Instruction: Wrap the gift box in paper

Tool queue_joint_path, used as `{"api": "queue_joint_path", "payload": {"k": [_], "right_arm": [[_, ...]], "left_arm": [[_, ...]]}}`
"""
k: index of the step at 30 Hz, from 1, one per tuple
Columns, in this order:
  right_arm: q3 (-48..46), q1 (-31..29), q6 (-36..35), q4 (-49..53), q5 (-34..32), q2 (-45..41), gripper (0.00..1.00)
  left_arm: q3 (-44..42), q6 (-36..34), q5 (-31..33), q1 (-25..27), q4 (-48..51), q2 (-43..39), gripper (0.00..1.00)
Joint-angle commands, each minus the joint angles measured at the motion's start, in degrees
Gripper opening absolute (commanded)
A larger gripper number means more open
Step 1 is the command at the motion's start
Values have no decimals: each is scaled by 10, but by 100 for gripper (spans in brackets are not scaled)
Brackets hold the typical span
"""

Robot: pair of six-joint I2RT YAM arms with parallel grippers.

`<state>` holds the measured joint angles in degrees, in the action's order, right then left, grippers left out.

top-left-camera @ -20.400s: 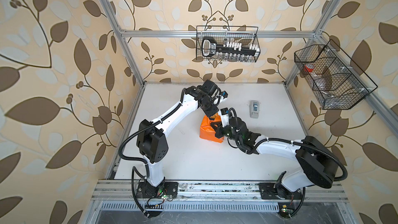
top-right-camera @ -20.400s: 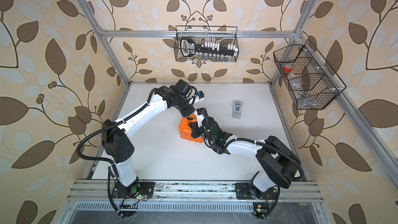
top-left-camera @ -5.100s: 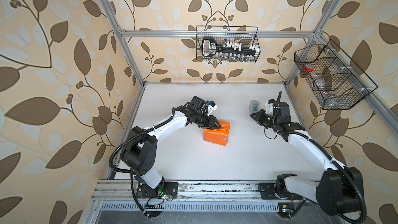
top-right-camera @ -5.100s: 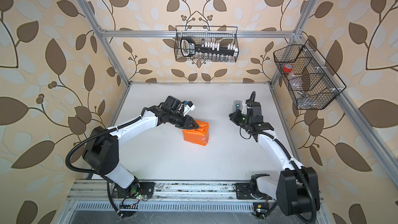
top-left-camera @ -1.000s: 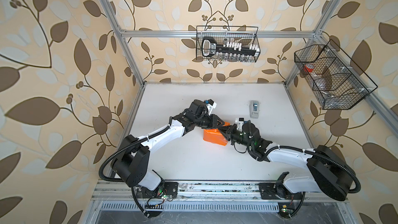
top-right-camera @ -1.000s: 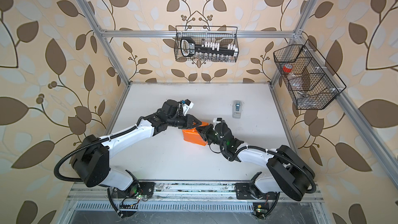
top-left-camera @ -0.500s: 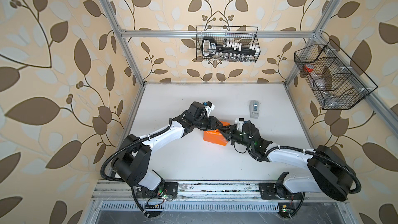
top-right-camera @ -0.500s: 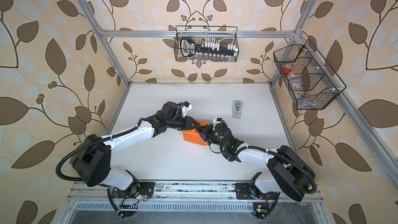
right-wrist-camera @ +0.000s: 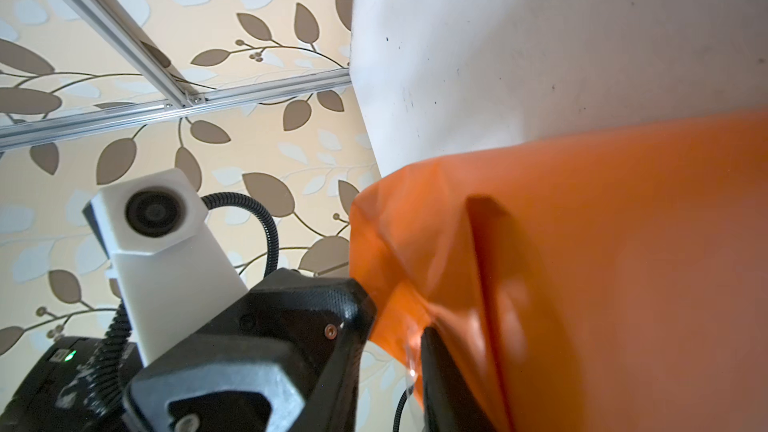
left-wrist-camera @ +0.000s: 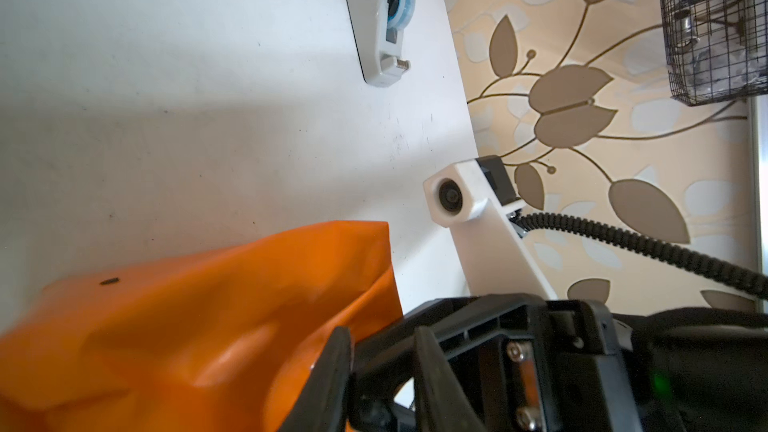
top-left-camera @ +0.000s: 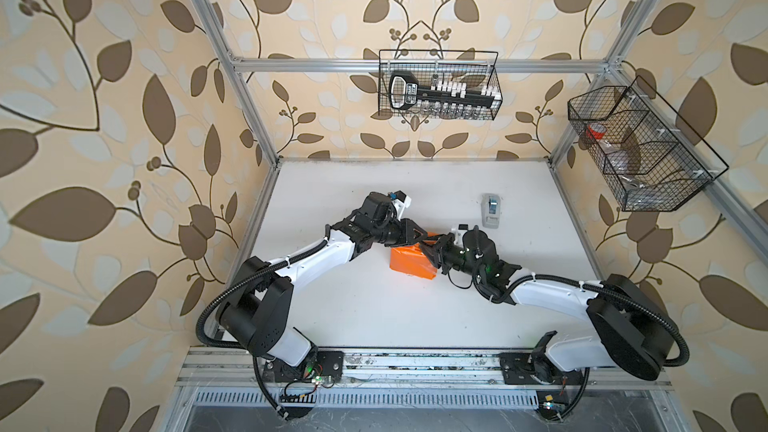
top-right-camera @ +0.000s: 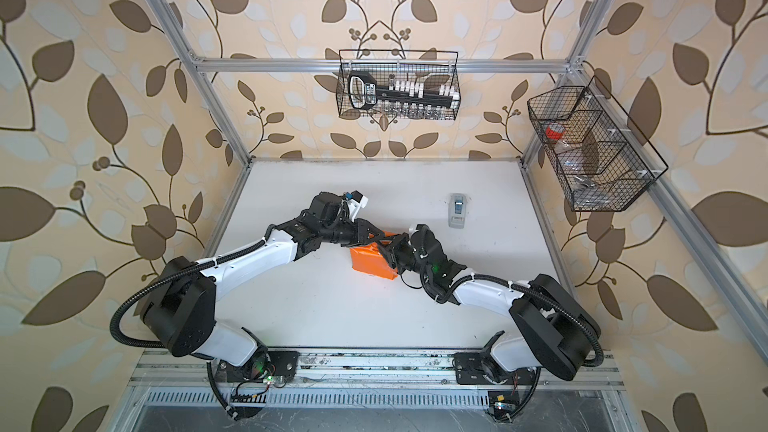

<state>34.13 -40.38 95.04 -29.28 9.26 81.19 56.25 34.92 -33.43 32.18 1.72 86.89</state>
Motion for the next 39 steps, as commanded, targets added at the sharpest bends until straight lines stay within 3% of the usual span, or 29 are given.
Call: {"api": "queue_joint_path", "payload": {"k": [1,8,39], "right_arm": [[31,-23,0,197,63,27,30],[51,-44,-32,254,13,-7,30],[251,-89,-246,498,-102,29,27]], "left_arm": [[-20,-20,27,18,111,47,27],[-47,-16,28,19,102,57,26],[-42,-33,50,21,129,89,26]]}}
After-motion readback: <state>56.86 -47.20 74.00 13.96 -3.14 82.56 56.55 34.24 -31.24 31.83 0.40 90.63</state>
